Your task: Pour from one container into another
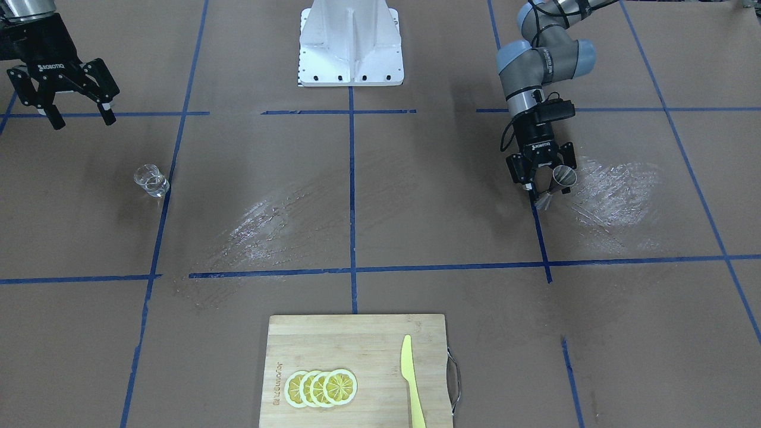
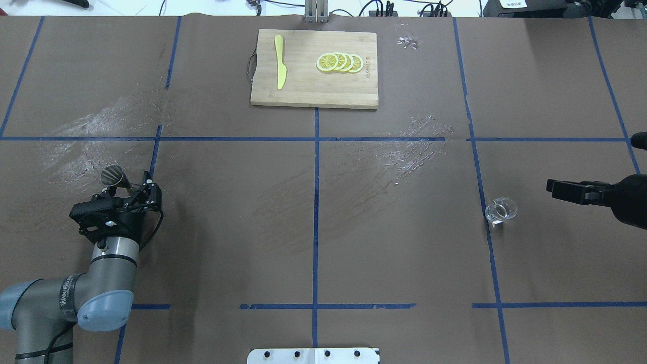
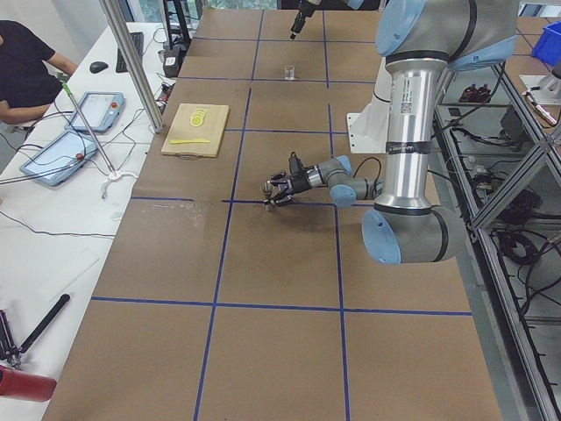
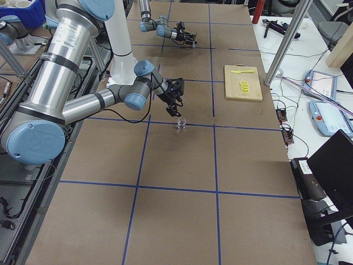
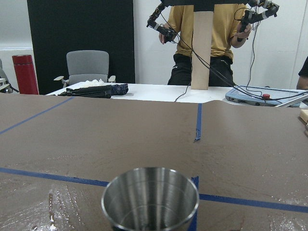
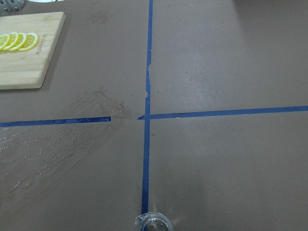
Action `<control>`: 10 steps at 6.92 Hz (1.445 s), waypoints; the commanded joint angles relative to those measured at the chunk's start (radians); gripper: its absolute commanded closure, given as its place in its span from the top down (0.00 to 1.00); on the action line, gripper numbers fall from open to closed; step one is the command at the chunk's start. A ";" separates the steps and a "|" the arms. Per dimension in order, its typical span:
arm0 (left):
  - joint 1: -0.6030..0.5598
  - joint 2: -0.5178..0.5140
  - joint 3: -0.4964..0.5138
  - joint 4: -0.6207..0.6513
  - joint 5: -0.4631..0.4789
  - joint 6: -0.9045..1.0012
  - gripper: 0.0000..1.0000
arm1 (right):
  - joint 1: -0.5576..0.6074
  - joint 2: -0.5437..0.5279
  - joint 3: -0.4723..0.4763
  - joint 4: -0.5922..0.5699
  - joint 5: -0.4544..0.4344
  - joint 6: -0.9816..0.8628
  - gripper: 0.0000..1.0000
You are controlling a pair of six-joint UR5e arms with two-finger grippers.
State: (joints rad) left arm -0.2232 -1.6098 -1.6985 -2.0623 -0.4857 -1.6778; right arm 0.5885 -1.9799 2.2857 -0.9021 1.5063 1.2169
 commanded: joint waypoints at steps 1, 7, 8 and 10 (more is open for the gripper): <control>-0.001 0.004 0.003 -0.001 -0.001 0.003 0.41 | -0.050 -0.002 0.000 0.002 -0.044 0.021 1.00; -0.044 0.001 -0.154 -0.059 -0.008 0.169 0.00 | -0.164 -0.010 -0.006 0.000 -0.215 0.035 1.00; -0.050 0.002 -0.155 -0.094 -0.010 0.302 0.00 | -0.250 -0.016 -0.024 0.002 -0.345 0.079 1.00; -0.051 0.002 -0.147 -0.237 -0.048 0.328 0.00 | -0.352 -0.011 -0.095 0.062 -0.539 0.125 1.00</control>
State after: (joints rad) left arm -0.2735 -1.6066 -1.8491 -2.1975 -0.5054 -1.3764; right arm 0.2880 -1.9929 2.2335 -0.8842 1.0750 1.3225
